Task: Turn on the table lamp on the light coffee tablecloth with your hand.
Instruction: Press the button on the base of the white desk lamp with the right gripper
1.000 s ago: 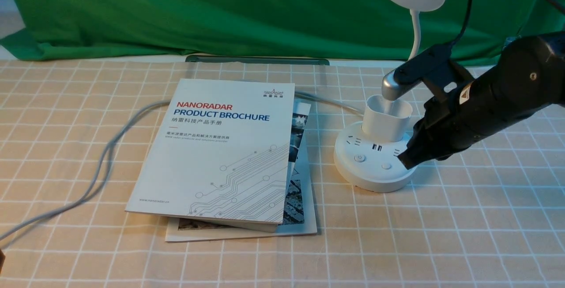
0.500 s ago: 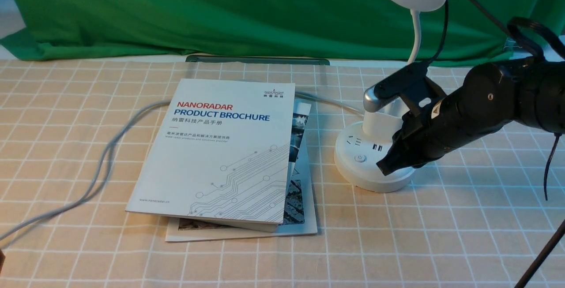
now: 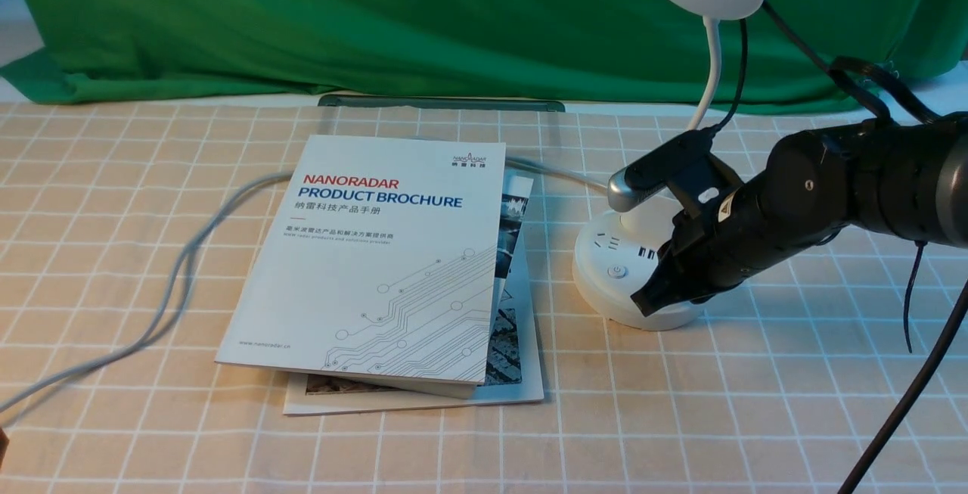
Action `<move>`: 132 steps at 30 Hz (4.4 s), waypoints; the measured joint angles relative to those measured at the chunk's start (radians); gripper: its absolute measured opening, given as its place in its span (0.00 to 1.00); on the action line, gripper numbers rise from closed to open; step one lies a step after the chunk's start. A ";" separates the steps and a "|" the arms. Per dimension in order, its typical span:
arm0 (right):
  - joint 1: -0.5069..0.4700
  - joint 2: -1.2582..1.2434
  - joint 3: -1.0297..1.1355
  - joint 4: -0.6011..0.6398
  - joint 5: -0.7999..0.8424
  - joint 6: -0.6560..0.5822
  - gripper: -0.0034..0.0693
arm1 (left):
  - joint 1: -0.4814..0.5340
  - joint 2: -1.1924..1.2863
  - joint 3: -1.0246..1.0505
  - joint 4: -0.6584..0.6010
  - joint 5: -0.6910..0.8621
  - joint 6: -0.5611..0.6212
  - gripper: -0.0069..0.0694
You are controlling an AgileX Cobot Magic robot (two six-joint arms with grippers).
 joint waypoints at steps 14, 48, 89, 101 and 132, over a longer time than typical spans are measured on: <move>0.003 0.004 -0.002 0.002 -0.025 0.000 0.13 | 0.000 0.000 0.000 0.000 0.000 0.000 0.12; 0.001 0.038 -0.018 -0.002 -0.056 0.000 0.13 | 0.000 0.000 0.000 0.000 0.000 0.000 0.12; -0.010 -0.002 -0.007 -0.074 0.020 0.023 0.13 | 0.000 0.000 0.000 0.000 0.000 0.000 0.12; -0.007 -0.005 -0.007 -0.054 0.026 0.022 0.13 | 0.000 0.000 0.000 0.000 0.000 0.000 0.12; -0.001 -0.086 0.000 -0.059 0.073 0.044 0.13 | 0.000 0.000 0.000 0.000 0.000 0.000 0.12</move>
